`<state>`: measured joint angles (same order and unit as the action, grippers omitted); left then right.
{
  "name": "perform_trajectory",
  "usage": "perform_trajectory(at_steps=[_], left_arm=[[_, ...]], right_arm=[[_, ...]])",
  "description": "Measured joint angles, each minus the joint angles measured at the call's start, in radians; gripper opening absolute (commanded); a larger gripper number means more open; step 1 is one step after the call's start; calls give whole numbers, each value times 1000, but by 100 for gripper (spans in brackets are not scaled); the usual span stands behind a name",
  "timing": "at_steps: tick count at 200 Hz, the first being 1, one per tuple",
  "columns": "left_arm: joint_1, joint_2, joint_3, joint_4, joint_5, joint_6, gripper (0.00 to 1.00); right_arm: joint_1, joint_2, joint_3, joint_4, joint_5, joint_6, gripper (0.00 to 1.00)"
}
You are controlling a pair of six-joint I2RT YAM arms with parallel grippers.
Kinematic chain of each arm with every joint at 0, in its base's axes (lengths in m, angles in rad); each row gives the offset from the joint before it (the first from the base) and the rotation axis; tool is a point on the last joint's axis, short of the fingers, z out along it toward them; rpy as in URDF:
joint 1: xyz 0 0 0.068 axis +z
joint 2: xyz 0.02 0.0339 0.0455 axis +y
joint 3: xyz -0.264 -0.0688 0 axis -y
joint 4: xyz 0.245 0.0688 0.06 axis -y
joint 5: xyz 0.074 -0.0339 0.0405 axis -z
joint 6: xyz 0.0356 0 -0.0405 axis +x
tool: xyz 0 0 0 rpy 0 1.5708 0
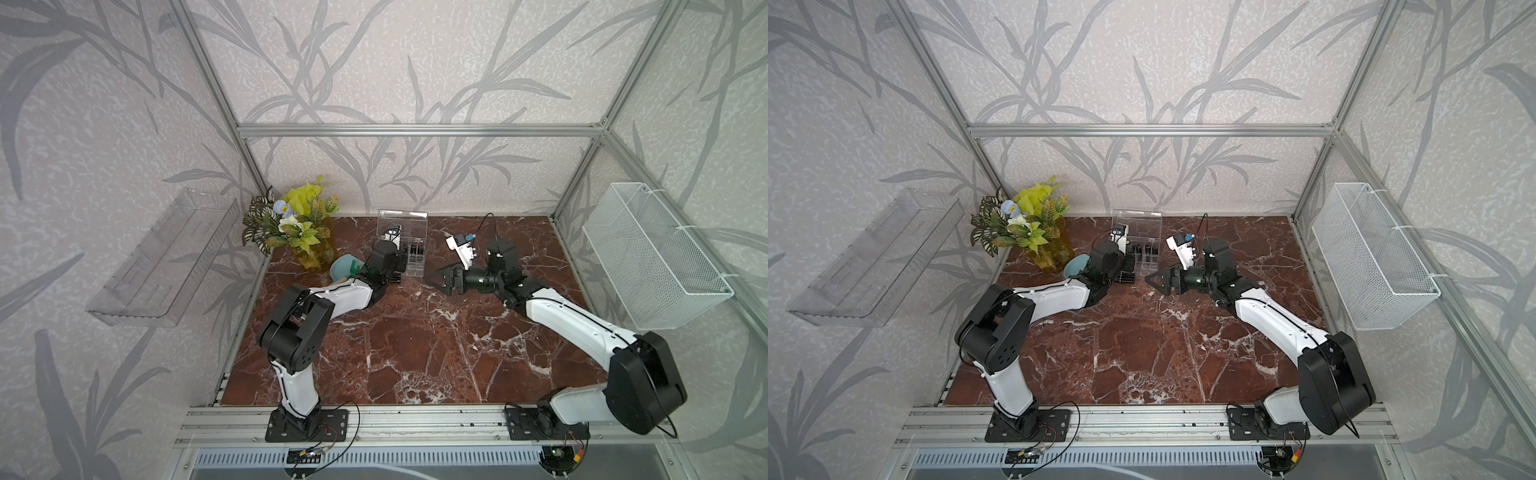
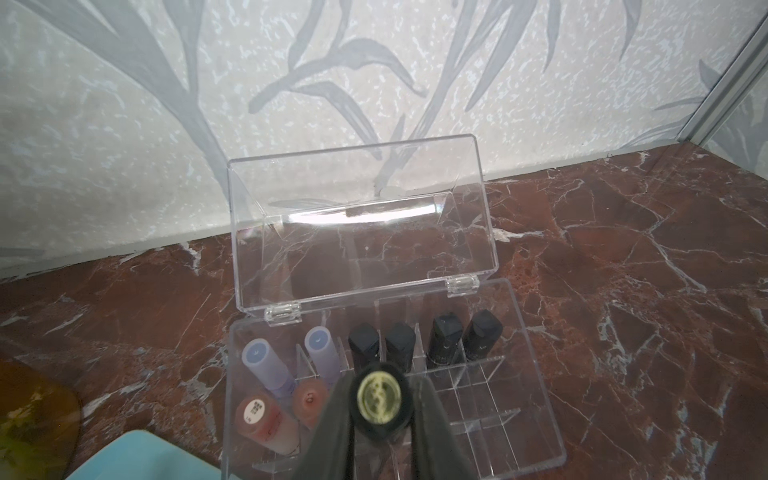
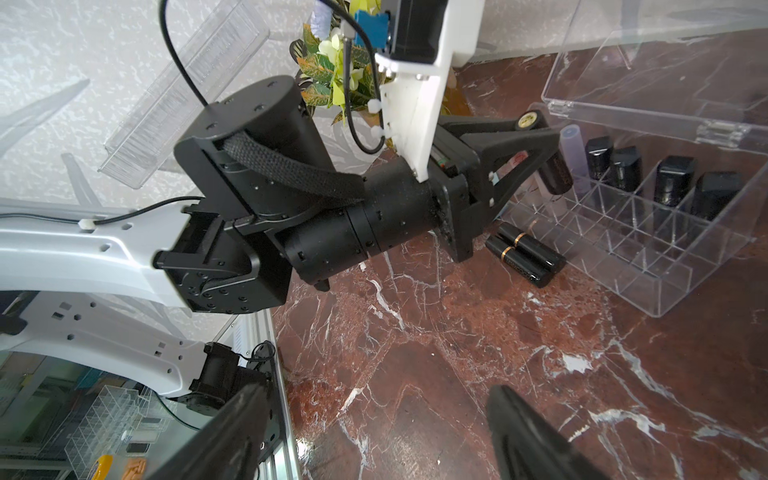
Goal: Arrange the lipsticks in the organizer
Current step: Place the lipstick in the storage box.
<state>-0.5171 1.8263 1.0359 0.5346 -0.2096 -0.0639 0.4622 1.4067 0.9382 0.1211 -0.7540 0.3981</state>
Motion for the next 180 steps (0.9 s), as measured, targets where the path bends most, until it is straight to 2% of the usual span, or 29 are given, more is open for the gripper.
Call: perform_trajectory(at_steps=[180], left_arm=[[0,142,58,19,-55,-19,12]], right_arm=[[0,19,0,8,-18,2,83]])
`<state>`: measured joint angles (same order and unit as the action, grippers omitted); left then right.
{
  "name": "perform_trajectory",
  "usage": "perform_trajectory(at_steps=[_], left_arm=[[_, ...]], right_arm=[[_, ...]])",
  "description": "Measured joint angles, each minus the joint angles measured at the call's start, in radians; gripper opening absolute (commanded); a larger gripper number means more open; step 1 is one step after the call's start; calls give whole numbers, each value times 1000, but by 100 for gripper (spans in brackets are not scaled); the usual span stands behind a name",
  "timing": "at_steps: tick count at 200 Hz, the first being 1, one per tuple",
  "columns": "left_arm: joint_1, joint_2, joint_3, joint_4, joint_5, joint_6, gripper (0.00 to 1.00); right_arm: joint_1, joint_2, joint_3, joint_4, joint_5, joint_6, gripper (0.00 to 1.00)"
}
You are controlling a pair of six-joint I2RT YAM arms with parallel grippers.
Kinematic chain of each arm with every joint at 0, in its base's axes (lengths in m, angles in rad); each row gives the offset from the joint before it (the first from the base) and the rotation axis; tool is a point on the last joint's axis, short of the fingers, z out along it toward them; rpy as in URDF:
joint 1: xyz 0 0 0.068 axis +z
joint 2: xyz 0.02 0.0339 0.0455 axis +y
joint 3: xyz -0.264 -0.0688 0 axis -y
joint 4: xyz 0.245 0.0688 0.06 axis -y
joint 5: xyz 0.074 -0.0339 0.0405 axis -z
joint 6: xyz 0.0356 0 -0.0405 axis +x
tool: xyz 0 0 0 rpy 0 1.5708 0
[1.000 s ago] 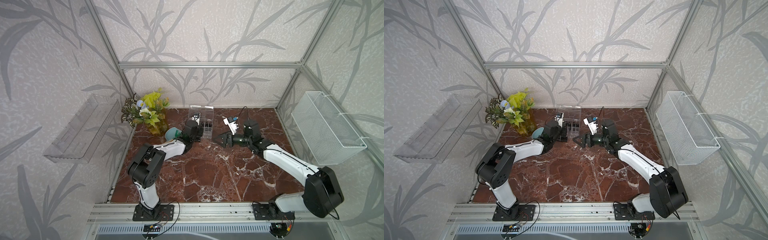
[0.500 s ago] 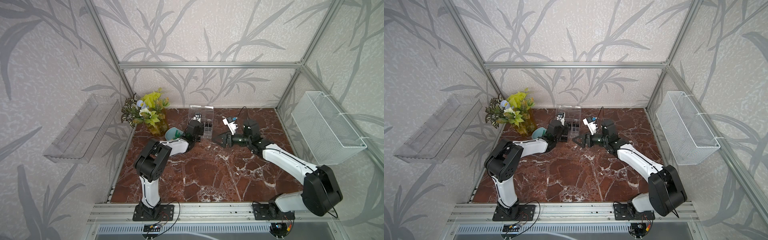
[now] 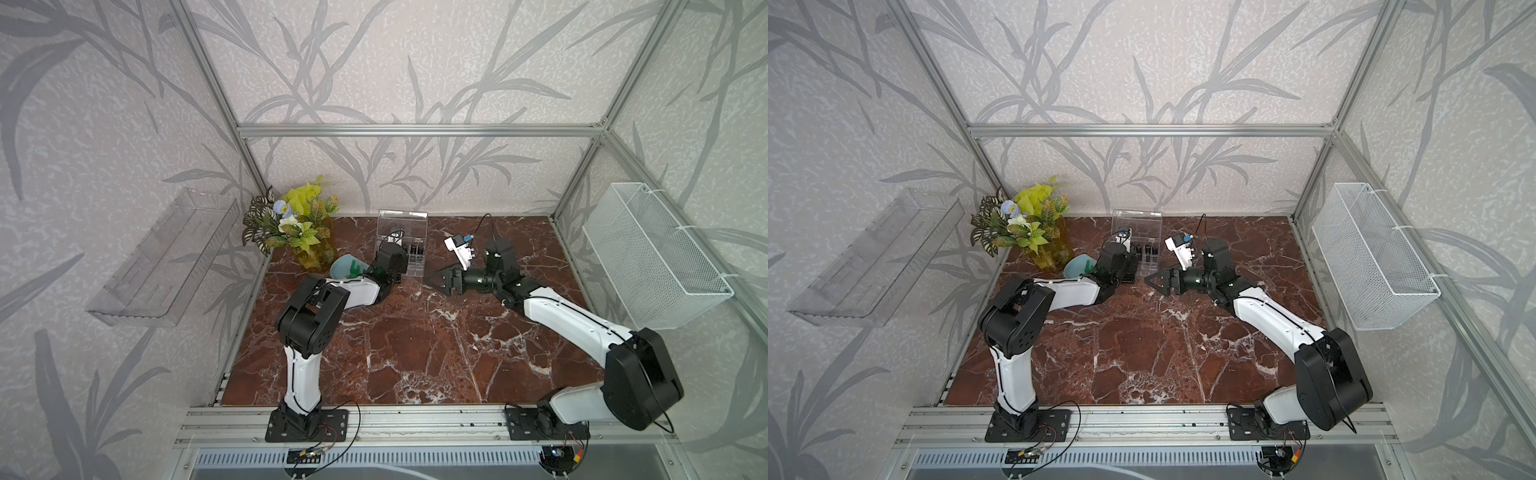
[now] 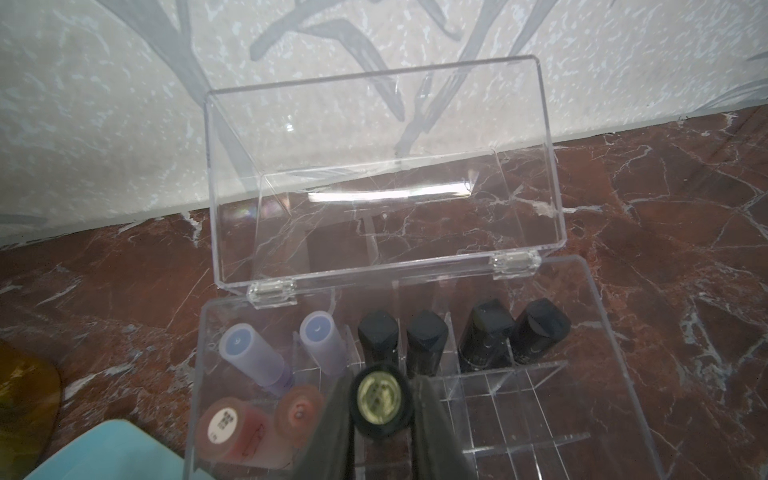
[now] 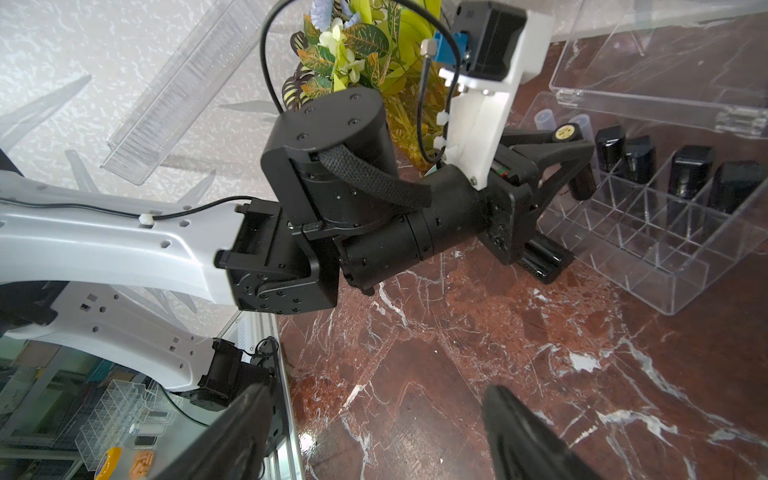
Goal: Arrange the lipsticks in the organizer
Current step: Place the lipstick in the storage box.
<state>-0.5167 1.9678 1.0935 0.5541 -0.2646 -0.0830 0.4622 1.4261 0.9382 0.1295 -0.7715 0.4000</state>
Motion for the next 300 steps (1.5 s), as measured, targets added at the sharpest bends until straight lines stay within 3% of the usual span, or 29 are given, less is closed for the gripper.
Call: perform_trajectory(at_steps=[14,66,95,126,172,207,249,300], left_arm=[[1,5,2,0,0,-2,15],[2,10,4,3,2,-18,47],[2,2,-2,12,5,-26,57],[2,-107,-113,34,5,-51,59],[2,-576,-395,67,-29,-119,60],[8,-868,-635,130,-94,-185,59],[39,-1010,-868,159,-149,-250,56],[137,-1057,-905,210,-137,-297,56]], right_arm=[[0,0,0,0,-1,0,83],[0,0,0,0,0,0,83],[0,0,0,-1,0,-1,83],[0,0,0,-10,6,-13,83],[26,56,50,-119,100,-110,83],[158,219,201,-244,259,-227,81],[266,477,444,-372,410,-330,78],[295,658,618,-466,519,-398,79]])
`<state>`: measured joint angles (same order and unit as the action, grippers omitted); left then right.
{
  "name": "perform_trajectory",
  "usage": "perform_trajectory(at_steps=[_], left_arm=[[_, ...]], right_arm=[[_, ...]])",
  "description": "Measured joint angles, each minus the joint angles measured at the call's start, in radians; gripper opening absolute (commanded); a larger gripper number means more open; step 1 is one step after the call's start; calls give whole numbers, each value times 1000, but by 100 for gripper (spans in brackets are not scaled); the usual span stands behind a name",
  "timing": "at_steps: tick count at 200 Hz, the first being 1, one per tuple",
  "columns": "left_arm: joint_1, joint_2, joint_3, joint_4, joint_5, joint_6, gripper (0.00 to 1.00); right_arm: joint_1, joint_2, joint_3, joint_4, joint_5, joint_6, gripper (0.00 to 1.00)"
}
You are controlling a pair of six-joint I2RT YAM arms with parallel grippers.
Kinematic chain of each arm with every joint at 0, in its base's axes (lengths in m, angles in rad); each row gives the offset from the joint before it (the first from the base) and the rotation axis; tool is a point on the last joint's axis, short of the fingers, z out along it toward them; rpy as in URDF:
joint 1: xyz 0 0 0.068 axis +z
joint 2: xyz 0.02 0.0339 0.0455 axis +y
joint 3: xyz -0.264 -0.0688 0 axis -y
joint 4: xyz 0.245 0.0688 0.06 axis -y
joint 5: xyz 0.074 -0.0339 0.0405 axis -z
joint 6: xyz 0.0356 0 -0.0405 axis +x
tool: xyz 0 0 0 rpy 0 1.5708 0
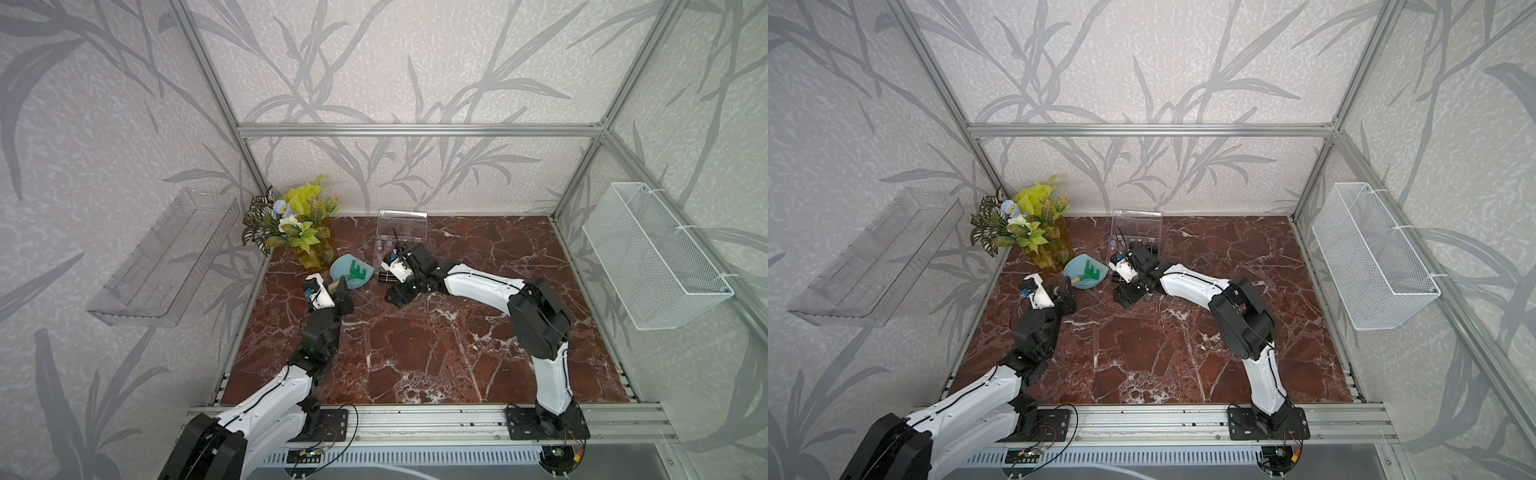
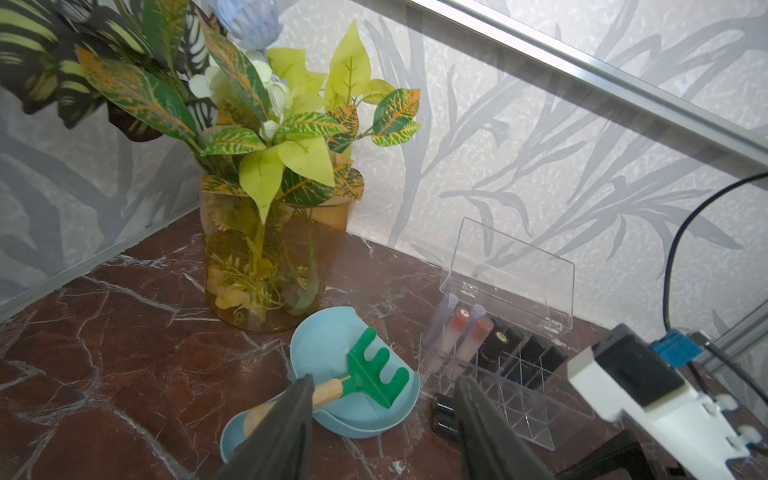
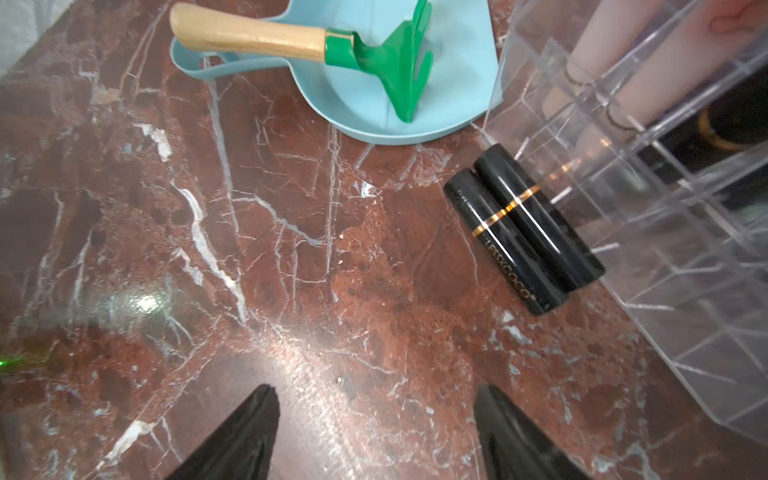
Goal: Arrange the lipsticks in the organizer
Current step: Place the lipstick in the storage box, then pick up the lipstick at the center of the board.
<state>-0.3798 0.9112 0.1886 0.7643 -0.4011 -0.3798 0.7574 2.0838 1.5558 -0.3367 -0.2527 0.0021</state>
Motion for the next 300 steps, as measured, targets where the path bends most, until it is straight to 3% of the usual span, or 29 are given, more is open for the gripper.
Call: perform_trajectory(at_steps=[51,300], left_arm=[[28,-8,-15,13,29,-18,56],[33,11,-15,22,67,-24,56]], right_arm=[[3,72,98,-33,46,-38,87],[3,285,362,-119,69,-87,86]])
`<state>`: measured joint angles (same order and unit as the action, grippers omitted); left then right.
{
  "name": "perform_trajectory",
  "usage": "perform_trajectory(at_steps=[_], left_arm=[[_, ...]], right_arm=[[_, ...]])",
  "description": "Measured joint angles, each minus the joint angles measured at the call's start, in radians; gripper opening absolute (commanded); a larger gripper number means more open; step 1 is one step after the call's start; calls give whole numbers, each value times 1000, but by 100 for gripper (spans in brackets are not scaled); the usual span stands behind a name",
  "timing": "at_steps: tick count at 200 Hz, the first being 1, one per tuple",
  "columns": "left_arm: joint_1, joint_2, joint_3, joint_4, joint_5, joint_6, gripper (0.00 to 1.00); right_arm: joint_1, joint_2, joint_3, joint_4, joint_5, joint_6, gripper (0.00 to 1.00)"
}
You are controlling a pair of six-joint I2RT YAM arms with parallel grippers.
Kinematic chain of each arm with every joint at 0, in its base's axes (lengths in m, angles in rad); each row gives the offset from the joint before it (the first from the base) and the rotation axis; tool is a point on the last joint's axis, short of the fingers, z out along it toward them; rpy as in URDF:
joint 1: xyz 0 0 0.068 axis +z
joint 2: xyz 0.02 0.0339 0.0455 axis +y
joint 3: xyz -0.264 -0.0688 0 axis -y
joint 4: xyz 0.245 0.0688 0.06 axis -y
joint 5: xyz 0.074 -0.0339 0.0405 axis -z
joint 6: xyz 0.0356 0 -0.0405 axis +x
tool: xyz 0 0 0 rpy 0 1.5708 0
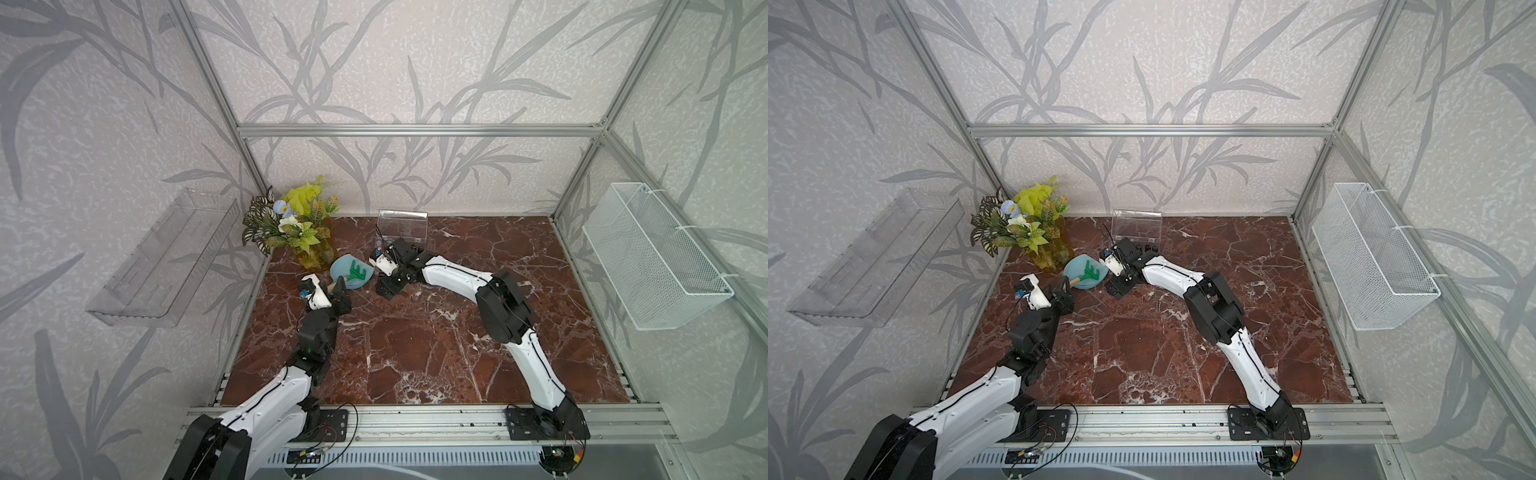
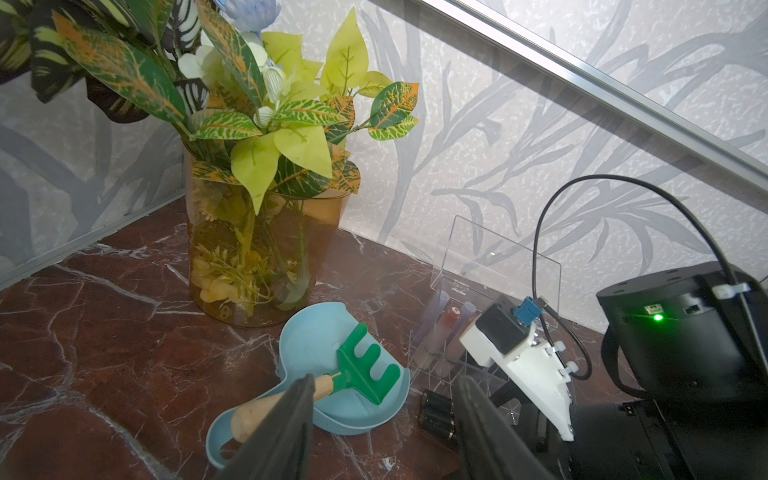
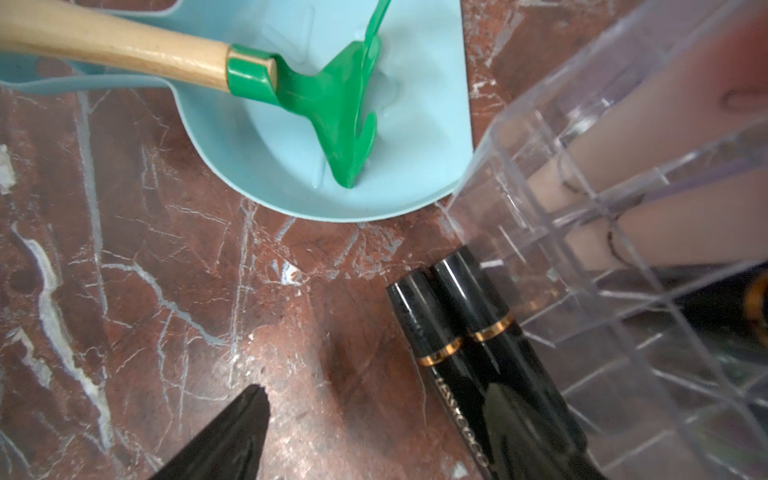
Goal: Arrange the lipsticks in the organizer
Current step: Pick up the lipstick at the center of the board.
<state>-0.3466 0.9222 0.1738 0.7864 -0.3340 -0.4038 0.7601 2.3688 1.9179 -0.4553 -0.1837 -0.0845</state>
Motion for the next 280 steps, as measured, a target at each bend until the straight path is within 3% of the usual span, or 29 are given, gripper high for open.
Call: perform_trajectory(at_steps=[45,77,158,192,209,223,240,258,280], left_arm=[[0,0,0,0,3,0,56],[0,0,0,0,4,0,56],[0,0,0,-2,16,0,56],[0,6,7,-22,42,0,58],[0,30,38,-51,73,3,65],[1,60,89,-98,119,8,84],[2,96,163,-163,198,0,94],[6,125,215,-205,305,-17,100],[23,160,224,-212,472,-69,100]], right_arm=[[0,32,15,-26,-3,-6,84],[0,32,15,-30,-11,-5,75],[13,-11,-74,3,-15,10,22],[17,-40,-116,3,-20,22,17],[15,-74,-167,7,-37,37,17],[7,-105,-215,8,-61,51,17],[-7,-149,-277,17,-106,72,17],[-41,-224,-367,51,-167,102,18],[-114,-365,-509,121,-270,151,19]])
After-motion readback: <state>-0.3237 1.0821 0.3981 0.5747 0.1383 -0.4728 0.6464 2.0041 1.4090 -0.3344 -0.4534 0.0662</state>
